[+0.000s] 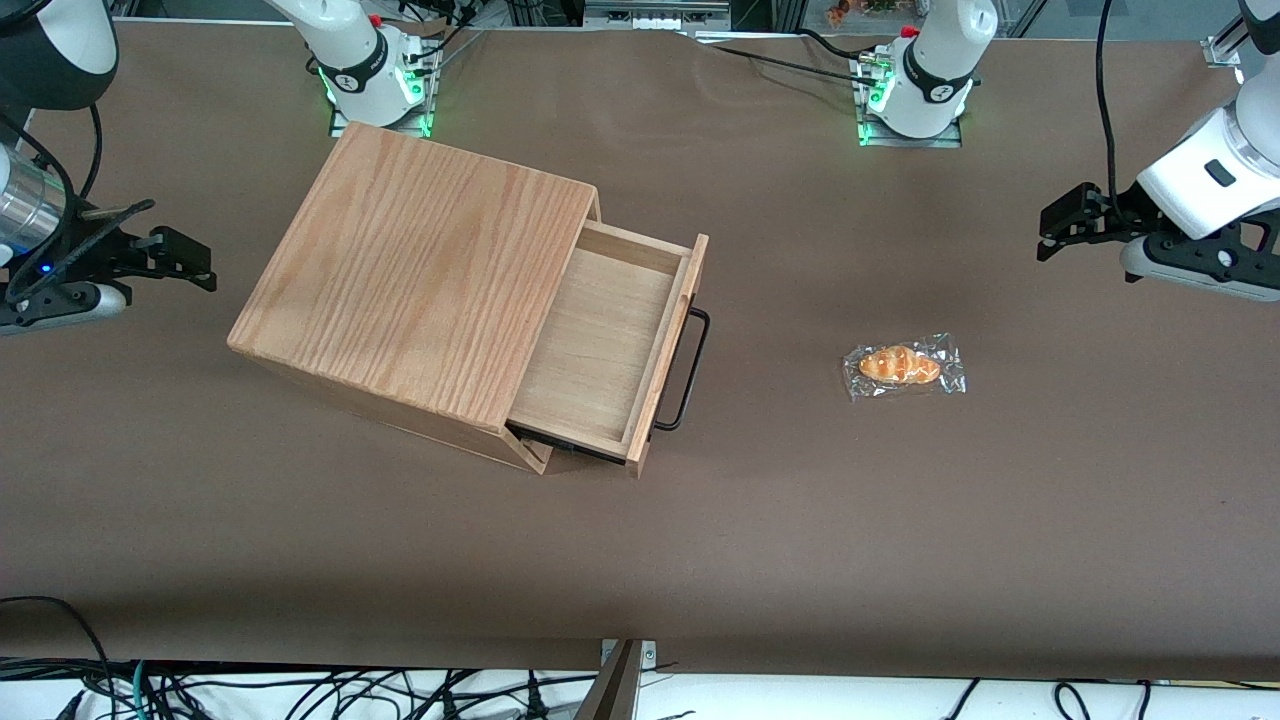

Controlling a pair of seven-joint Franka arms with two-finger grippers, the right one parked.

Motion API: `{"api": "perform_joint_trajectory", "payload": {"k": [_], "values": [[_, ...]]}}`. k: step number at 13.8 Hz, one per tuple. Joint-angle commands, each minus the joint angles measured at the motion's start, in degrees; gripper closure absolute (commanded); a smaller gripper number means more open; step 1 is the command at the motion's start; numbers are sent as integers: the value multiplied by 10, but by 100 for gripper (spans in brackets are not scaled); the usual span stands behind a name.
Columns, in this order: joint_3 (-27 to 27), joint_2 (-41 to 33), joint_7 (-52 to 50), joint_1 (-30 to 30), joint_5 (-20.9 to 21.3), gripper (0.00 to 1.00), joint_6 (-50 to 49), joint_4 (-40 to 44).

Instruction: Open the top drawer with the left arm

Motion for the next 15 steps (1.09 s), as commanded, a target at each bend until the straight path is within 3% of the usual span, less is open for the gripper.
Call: {"api": "perform_joint_trajectory", "payload": {"k": [1,15], "values": [[2,-8,2,0,17,0,16,-8],[18,15,2,8,18,0,17,11]]}}
